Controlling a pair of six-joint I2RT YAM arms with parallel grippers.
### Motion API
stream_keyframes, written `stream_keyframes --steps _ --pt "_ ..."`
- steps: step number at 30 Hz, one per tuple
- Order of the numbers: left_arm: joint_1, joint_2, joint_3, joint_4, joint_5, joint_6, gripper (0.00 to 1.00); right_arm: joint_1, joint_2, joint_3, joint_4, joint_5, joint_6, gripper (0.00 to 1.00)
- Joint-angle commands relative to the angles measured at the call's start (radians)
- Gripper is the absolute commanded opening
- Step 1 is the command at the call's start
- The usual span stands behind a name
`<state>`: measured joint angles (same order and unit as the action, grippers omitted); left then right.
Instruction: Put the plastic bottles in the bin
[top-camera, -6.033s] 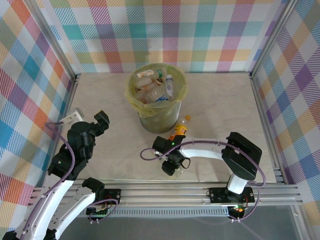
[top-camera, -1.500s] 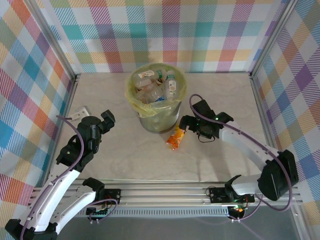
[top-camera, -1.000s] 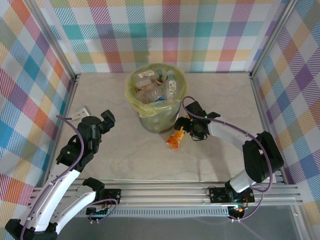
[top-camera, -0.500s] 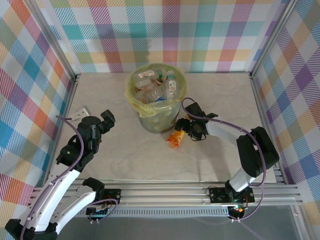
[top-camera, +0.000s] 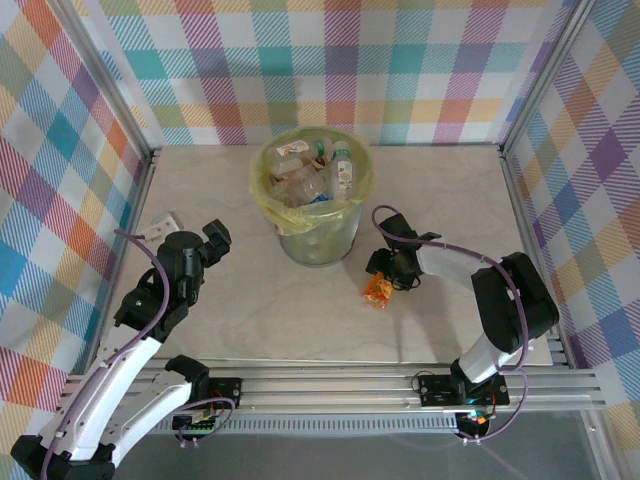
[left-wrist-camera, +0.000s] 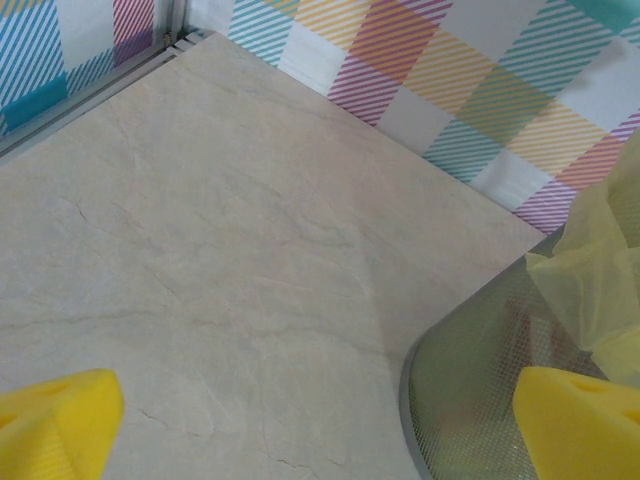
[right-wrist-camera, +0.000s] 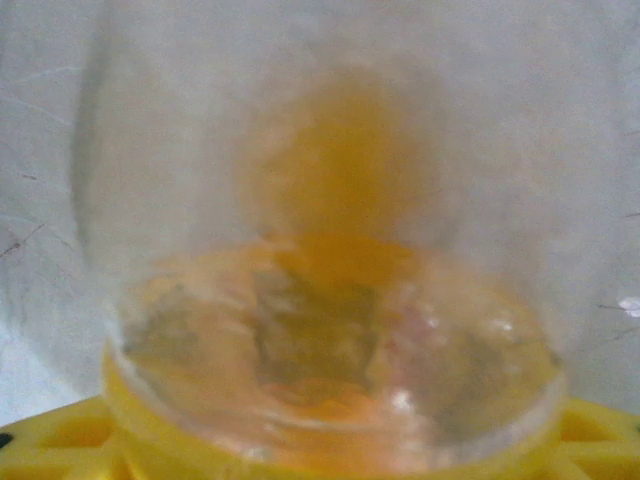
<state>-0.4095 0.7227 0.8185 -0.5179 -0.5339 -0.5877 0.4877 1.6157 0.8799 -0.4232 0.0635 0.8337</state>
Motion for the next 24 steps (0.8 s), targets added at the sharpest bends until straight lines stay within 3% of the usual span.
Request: stream_keyframes --steps 1,6,17,24 --pt "0.008 -0.008 0.004 -0.006 -0.015 -0.008 1.0 -0.008 -0.025 -0.019 -0.023 0.036 -0.01 0.58" --pt "0.008 -0.013 0.002 -0.015 -0.025 -0.007 1.0 -0.008 -0.122 -0.022 -0.069 0.093 -0.031 0.45" --pt "0.008 0.0 -0.012 0.019 -0.002 -0.011 1.0 -0.002 -0.469 -0.008 -0.151 0.165 -0.124 0.33" --pt "0.008 0.019 -0.011 0.054 0.046 -0.018 1.0 0.044 -0.605 0.14 -0.222 0.211 -0.25 0.27"
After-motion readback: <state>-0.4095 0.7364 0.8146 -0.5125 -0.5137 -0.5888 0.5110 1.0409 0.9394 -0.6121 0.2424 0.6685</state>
